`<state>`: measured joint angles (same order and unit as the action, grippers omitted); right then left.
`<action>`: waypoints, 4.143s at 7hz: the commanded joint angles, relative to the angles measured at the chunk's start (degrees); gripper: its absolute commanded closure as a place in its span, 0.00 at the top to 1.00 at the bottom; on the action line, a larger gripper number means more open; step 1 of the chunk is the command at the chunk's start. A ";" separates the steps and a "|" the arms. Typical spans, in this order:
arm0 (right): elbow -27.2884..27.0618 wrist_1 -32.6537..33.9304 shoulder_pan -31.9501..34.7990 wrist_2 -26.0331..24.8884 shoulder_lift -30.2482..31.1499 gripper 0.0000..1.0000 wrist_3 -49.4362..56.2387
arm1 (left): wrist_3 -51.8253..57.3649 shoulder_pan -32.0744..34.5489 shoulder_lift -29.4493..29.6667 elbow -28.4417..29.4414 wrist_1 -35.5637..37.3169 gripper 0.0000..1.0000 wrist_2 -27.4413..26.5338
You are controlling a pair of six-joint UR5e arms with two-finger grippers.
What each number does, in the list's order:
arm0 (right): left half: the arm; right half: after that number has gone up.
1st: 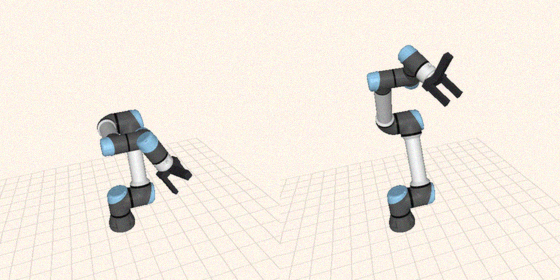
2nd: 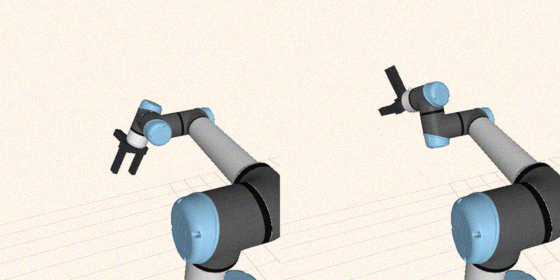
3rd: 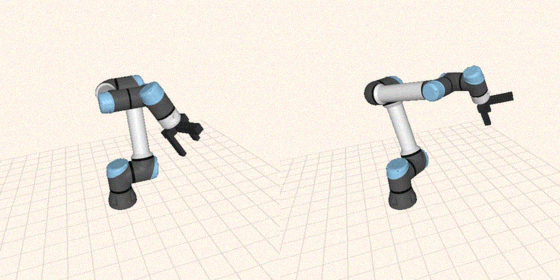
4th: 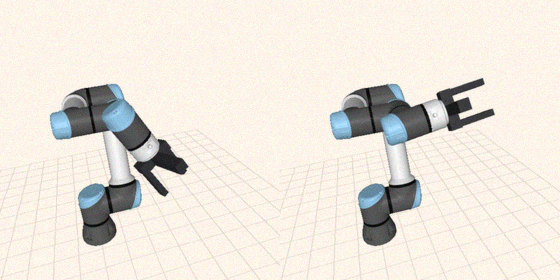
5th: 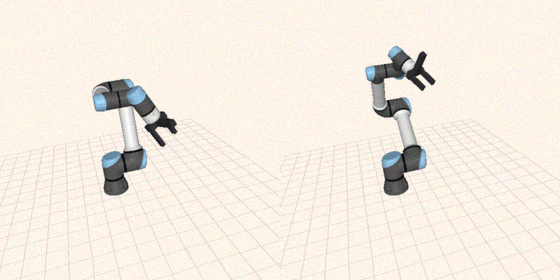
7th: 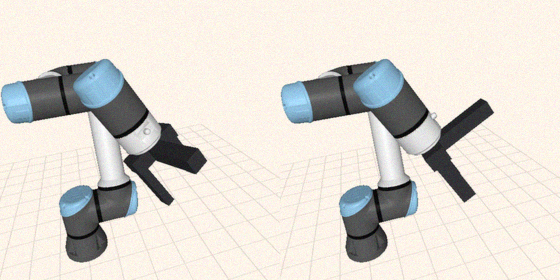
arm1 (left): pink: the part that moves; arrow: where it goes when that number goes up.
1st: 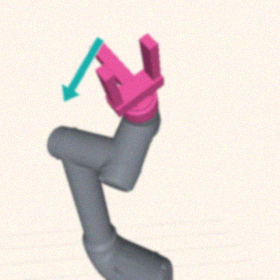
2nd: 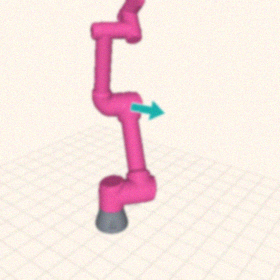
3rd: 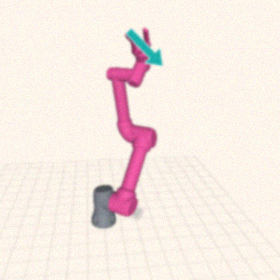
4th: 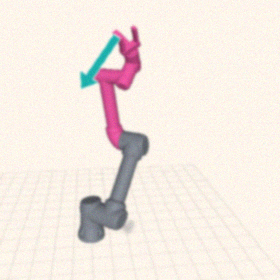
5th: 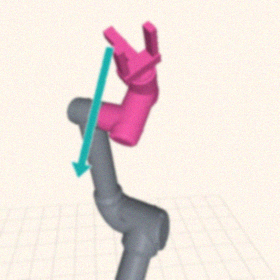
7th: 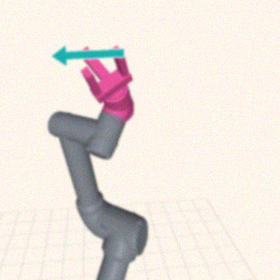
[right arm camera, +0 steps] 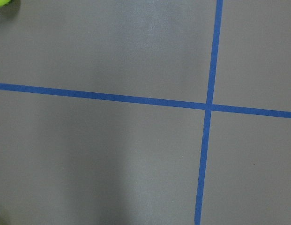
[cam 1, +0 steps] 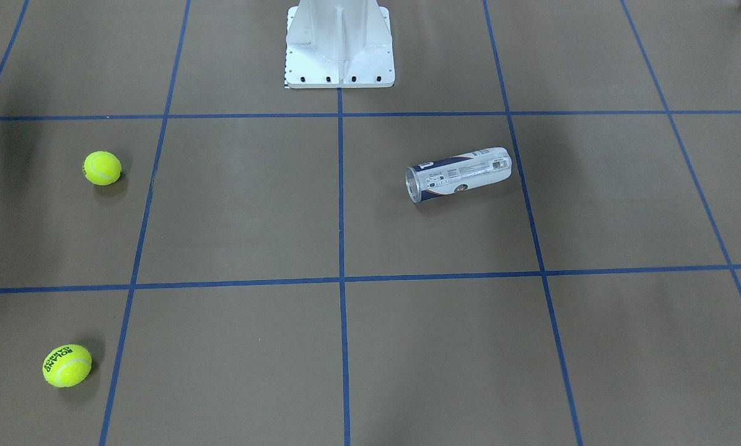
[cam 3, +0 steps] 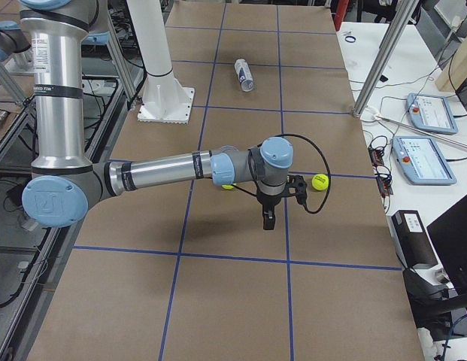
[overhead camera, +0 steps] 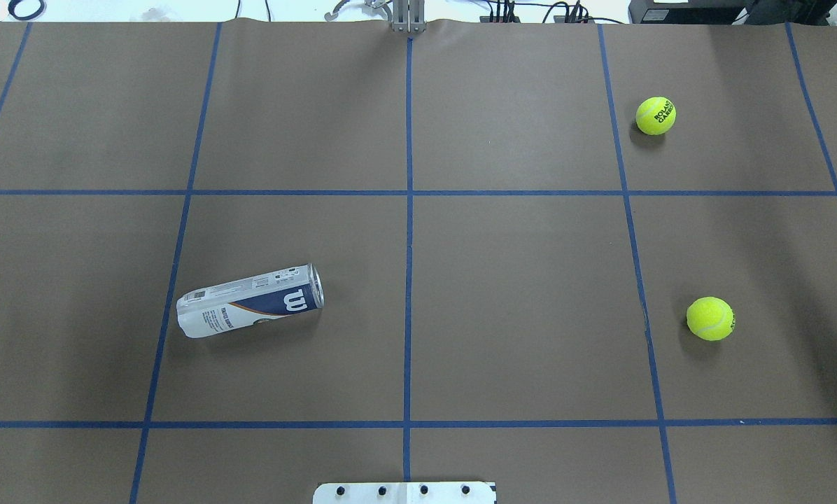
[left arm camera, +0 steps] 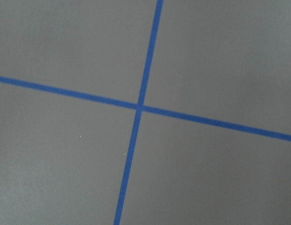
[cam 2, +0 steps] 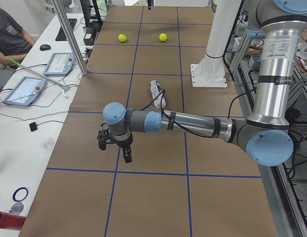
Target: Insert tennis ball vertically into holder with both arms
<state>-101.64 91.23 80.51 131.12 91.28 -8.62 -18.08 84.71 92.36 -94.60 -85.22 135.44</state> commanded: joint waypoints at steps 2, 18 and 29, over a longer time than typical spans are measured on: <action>-0.14 -0.09 0.00 0.10 1.27 1.00 0.26 | 0.59 0.28 -3.76 -4.97 -1.17 0.99 0.36; -2.86 -2.81 0.44 -0.07 7.86 1.00 -0.26 | 10.92 -20.95 10.61 -10.61 -23.32 0.91 1.27; -2.43 -2.81 0.26 0.02 7.42 1.00 -0.35 | 23.88 -52.36 31.48 -3.32 -9.17 1.00 -24.25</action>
<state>-104.16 88.42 80.80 131.10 98.70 -8.93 5.60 33.33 123.60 -98.84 -95.00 111.35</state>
